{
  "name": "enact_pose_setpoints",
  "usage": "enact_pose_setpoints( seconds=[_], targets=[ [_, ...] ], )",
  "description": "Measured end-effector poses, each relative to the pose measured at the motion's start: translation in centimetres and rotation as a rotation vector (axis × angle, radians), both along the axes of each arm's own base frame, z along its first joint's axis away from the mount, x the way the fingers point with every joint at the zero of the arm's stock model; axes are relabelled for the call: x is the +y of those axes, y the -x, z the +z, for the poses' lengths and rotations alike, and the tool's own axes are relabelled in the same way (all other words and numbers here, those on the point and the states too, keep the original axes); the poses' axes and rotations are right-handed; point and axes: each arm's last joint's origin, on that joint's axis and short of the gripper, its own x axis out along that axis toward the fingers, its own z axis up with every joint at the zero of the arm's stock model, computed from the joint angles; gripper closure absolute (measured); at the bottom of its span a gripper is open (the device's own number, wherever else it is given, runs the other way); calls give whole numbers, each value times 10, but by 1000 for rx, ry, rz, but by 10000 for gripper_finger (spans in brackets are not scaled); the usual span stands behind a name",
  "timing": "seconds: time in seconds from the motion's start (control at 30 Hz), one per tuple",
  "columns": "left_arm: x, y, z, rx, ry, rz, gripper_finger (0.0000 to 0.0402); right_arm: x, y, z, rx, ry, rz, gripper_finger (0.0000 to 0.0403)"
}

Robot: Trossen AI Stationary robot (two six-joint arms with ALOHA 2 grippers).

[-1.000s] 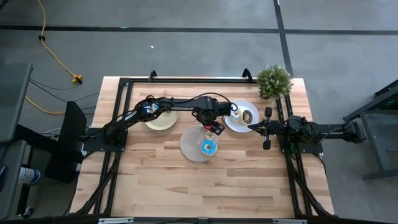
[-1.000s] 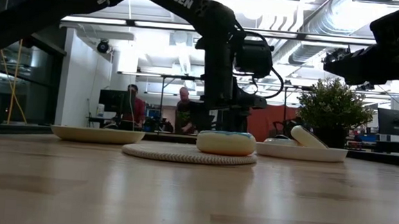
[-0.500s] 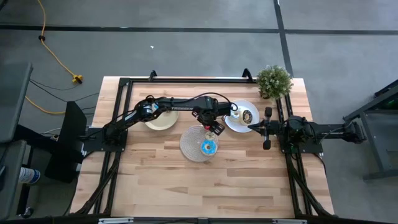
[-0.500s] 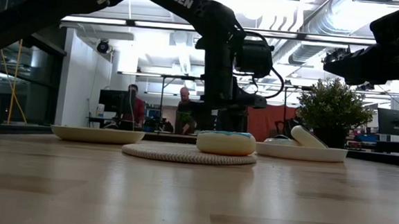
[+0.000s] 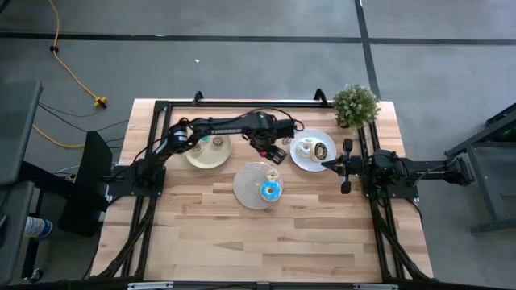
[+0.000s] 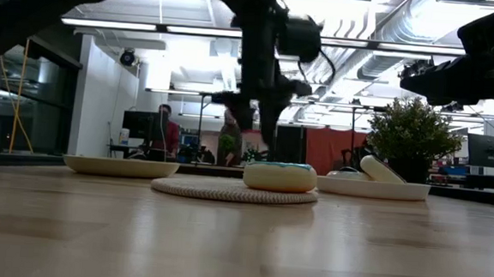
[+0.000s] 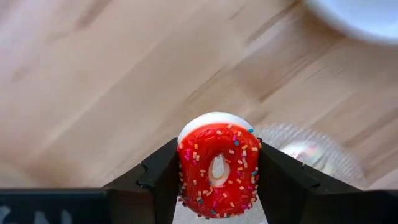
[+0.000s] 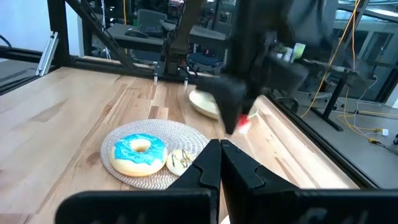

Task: Pick & Place donuts
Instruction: Put the small red donut on the brown plate

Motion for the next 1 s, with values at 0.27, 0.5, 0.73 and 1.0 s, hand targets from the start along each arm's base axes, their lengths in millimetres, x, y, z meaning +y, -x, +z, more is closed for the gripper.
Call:
enact_pose_setpoints(
  seconds=[0.27, 0.5, 0.73, 1.0],
  targets=[
    [7, 24, 43, -5, -84, -9, 227, 0, -1, -1, 17, 0, 3, 402],
    [18, 45, 70, 9, -140, -37, 227, 0, -1, -1, 15, 0, 0, 402],
    [22, 81, 83, 28, -154, -54, 227, 0, -1, -1, 16, 0, 0, 402],
    [22, 131, 76, -25, -132, -10, 227, 0, -1, -2, 24, 0, 0, 402]
  ],
)
